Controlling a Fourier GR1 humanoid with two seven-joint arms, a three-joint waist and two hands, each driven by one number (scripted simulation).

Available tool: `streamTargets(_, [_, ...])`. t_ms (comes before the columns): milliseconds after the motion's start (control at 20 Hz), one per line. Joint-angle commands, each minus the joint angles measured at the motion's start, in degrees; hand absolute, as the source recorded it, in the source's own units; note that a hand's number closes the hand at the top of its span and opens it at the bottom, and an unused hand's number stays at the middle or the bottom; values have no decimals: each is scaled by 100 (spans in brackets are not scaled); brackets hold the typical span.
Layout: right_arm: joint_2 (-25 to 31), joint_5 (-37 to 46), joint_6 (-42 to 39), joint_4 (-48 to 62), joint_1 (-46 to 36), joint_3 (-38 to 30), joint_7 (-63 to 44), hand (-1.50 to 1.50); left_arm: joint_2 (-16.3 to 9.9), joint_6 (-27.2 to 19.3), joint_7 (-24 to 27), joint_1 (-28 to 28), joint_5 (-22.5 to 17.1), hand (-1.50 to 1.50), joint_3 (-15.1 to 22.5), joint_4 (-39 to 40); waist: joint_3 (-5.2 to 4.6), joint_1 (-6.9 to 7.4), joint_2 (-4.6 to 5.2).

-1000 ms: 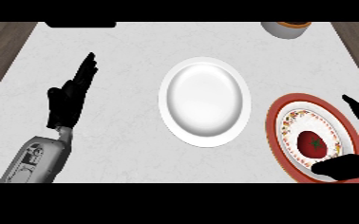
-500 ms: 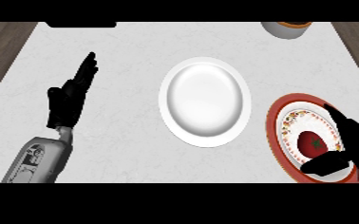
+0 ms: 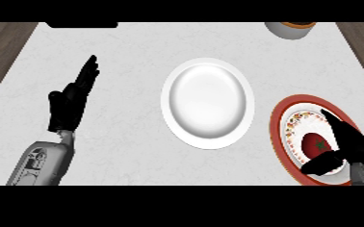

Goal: Pick the tomato from the plate and place it in the plate

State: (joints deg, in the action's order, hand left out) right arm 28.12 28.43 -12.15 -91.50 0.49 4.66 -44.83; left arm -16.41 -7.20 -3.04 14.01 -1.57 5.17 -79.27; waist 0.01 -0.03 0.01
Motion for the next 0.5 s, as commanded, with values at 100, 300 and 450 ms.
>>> streamTargets(100, [-118,252,-87,349,217,-350,686,-150,12,368,131,-53,22,0,-396,79,-1,-8,-2])
streamTargets(300, [-5,688,355,707,84,-463,1258,150,152,270,-77,-85,163,0,-276,-185,0,0,-3])
streamTargets(450, [-504,1093,555,1014,-433,-232,978,150,290,220,-155,161,380,0,-279,21,0,5,3])
